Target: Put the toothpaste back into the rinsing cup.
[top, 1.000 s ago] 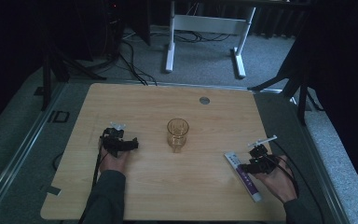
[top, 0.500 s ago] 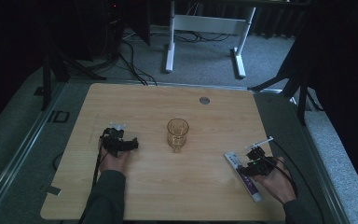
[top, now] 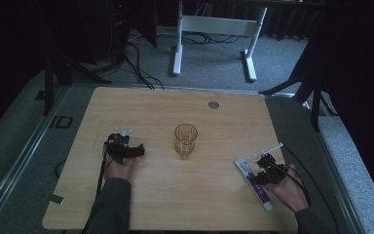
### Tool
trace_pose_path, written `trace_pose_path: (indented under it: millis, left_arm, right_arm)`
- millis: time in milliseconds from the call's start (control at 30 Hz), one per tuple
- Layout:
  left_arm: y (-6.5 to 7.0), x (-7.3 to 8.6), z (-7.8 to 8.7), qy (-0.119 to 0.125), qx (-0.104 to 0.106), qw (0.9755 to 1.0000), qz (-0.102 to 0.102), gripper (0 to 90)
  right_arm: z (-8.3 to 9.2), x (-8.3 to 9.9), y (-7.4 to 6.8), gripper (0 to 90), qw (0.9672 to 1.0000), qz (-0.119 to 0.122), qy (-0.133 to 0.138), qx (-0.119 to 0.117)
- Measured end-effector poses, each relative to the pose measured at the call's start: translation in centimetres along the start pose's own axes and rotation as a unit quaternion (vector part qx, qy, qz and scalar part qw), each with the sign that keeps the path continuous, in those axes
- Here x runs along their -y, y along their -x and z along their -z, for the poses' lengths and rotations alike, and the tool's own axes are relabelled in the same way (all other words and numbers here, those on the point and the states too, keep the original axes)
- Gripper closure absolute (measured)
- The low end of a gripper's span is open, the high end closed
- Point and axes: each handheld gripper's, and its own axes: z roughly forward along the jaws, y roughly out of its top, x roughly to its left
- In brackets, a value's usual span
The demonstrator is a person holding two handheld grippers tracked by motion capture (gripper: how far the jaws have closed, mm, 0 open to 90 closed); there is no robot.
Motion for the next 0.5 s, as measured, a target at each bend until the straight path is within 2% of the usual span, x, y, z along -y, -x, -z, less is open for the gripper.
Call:
trace_pose_path:
  millis: [500]
  left_arm:
    - [0.0, 0.0, 0.0, 0.0, 0.0, 1.0, 0.0, 4.2]
  right_arm:
    - [-0.43, -0.23, -0.37, 56.3, 0.9994, 0.0, -0.034, 0.001]
